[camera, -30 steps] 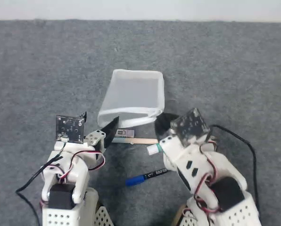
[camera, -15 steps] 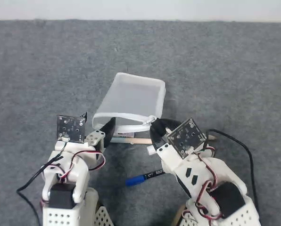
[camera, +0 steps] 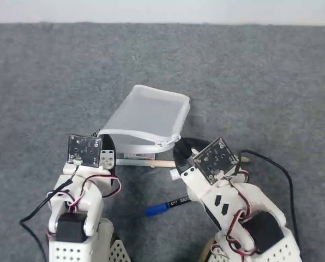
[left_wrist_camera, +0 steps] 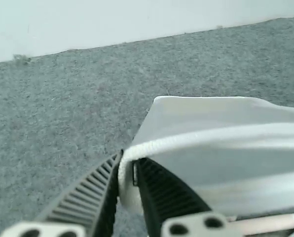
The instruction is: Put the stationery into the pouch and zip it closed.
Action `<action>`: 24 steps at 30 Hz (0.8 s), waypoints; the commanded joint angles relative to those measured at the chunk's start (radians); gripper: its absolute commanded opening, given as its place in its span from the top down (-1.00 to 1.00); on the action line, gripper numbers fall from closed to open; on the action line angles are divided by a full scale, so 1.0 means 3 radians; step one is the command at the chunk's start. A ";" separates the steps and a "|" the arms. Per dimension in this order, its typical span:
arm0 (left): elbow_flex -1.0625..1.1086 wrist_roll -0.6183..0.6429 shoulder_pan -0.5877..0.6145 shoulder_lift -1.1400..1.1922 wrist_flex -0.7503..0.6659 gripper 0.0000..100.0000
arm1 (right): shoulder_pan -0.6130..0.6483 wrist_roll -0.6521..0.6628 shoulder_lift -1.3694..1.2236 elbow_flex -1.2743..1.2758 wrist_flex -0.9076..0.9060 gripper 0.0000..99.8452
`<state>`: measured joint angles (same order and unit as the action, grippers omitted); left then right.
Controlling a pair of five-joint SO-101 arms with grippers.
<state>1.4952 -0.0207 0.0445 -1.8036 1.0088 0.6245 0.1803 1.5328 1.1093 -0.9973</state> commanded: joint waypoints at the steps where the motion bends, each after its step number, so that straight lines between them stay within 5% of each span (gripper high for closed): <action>1: -0.0182 -0.0026 0.0036 -0.0051 0.0041 0.98 | 0.0013 0.0020 0.0100 -0.0026 -0.0018 0.61; 4: -0.0202 0.0041 0.0097 -0.0051 0.0041 0.98 | 0.0008 0.0041 0.0100 0.0046 0.0008 0.44; 24: -0.0279 0.0430 0.0772 -0.0056 -0.0097 0.98 | -0.0299 0.0292 -0.0192 -0.0015 0.0013 0.54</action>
<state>1.4860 0.0775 0.2440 -1.8036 1.0104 0.5570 0.2524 1.5390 1.1370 -0.9973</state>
